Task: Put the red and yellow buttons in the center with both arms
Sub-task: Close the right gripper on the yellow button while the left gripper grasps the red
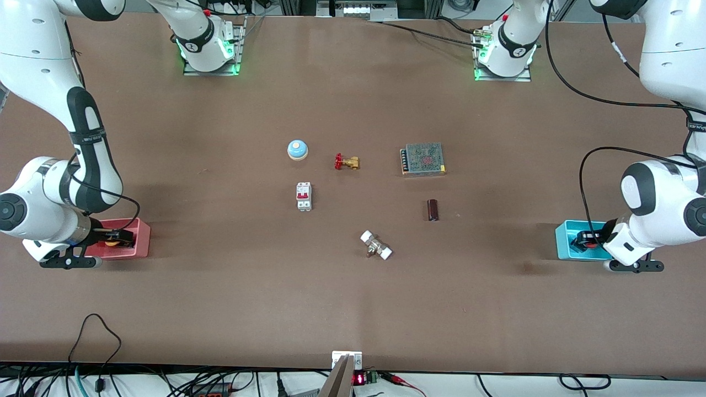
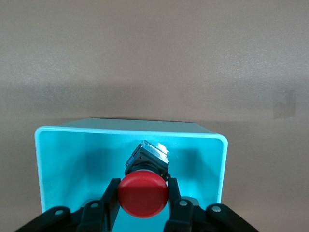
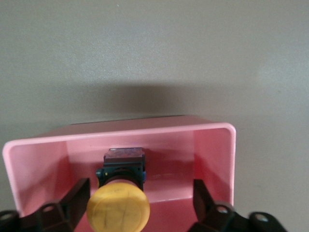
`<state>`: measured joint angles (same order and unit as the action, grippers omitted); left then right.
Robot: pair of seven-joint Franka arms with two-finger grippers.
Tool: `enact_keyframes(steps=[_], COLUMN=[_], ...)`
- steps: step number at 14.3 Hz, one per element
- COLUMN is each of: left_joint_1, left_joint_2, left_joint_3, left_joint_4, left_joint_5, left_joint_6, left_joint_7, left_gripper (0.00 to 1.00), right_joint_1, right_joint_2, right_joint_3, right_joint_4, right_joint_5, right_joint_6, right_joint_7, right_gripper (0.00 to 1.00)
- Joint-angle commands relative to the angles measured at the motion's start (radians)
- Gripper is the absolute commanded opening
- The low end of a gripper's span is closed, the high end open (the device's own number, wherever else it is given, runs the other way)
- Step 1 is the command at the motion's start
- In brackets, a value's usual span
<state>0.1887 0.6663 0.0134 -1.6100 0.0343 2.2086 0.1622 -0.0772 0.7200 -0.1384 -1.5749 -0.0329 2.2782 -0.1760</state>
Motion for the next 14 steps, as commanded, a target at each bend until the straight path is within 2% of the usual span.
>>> enact_keyframes(steps=[1,5,9,11,14], left_joint_1=[0.003,-0.002,-0.011,-0.032,-0.038], left_joint_2=[0.006,-0.068,-0.154,-0.168,-0.159], left_joint_3=[0.000,-0.001,-0.016,-0.030,-0.093], left_joint_4=[0.027,0.038,0.036,0.033,0.024], left_joint_5=[0.012,0.013,0.015,0.012,-0.004], left_joint_6=[-0.009,-0.053,-0.167,-0.210,-0.217], left_joint_7=[0.007,0.010,0.004,-0.030,-0.113], left_gripper=[0.31,0.27,0.27,0.27,0.27], right_joint_1=[-0.009,-0.007,-0.007,-0.007,-0.007], right_joint_2=[0.012,0.012,0.012,0.012,0.009], right_joint_3=[0.011,0.011,0.013,0.013,0.013], right_joint_4=[0.019,0.021,0.021,0.021,0.021], right_joint_5=[0.018,0.016,0.016,0.015,0.015], right_joint_6=[0.003,0.001,0.001,0.001,-0.003], right_joint_7=[-0.020,-0.020,-0.025,-0.027,-0.028], right_gripper=[0.81,0.61,0.51,0.47,0.45])
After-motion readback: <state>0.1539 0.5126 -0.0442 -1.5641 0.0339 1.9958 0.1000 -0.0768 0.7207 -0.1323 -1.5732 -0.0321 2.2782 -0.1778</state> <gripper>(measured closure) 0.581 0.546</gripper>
